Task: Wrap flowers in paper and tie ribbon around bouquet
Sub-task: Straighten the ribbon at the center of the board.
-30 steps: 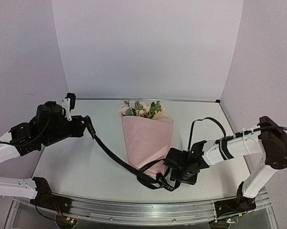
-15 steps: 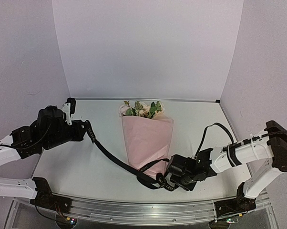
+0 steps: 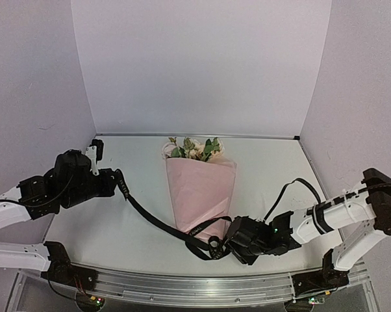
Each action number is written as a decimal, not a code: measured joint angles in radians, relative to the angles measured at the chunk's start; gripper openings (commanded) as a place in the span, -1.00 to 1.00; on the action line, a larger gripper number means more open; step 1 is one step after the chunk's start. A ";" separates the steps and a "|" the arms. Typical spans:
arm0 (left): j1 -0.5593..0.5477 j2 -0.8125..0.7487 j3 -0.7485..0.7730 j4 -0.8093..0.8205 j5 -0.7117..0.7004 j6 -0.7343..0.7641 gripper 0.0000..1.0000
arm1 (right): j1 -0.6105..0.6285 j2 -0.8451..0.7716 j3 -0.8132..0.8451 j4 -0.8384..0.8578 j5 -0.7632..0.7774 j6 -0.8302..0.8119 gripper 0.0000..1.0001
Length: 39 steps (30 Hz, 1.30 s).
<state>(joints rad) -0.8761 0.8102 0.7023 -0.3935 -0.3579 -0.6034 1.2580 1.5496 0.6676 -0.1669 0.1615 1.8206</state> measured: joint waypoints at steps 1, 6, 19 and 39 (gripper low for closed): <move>0.000 -0.002 -0.001 0.000 -0.004 0.000 -1.00 | 0.010 -0.003 0.001 -0.012 0.002 0.007 -0.11; 0.000 -0.012 -0.003 0.000 -0.011 0.000 -1.00 | 0.058 -0.006 0.010 -0.054 0.007 0.072 -0.16; 0.000 -0.022 -0.003 0.001 -0.013 0.001 -0.99 | 0.067 0.066 0.000 0.128 0.052 0.174 -0.78; 0.037 0.066 0.116 -0.184 -0.398 -0.020 -1.00 | -0.220 -0.441 0.032 -0.588 0.334 -0.113 -1.00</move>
<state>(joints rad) -0.8386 0.8757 0.8178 -0.5772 -0.7561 -0.6235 1.0382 1.1086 0.6993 -0.7552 0.4952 1.7076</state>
